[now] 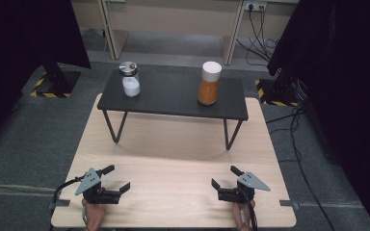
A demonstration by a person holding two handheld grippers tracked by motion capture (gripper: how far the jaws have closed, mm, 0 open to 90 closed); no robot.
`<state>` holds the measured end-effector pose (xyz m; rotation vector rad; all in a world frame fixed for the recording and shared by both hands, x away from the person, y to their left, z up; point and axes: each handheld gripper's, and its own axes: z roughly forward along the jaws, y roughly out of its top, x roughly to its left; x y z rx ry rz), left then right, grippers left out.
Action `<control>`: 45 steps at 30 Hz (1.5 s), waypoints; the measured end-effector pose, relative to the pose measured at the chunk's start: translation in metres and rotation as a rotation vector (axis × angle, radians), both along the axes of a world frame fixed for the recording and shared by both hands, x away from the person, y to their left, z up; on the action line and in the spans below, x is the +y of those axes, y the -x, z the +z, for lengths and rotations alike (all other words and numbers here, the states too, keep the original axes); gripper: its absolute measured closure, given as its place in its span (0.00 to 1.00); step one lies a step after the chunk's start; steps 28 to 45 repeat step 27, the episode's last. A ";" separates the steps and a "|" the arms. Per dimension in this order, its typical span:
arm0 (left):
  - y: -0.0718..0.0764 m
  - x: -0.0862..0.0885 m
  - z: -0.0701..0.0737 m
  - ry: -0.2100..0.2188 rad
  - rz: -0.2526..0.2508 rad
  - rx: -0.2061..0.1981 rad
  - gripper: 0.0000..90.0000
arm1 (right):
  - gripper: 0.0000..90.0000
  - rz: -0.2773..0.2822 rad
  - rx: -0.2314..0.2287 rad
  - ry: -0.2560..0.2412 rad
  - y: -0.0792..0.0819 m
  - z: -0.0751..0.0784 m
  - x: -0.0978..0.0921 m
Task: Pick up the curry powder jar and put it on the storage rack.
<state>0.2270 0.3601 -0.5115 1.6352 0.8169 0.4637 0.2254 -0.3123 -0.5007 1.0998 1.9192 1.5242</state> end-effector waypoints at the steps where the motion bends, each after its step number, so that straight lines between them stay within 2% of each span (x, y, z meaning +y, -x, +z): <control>1: 0.000 0.000 0.000 0.000 0.000 0.000 0.00 | 0.02 0.001 0.001 -0.001 0.000 0.000 0.000; 45: 0.000 0.000 0.000 0.000 0.000 0.000 0.00 | 0.02 0.001 0.010 0.011 -0.001 0.001 0.001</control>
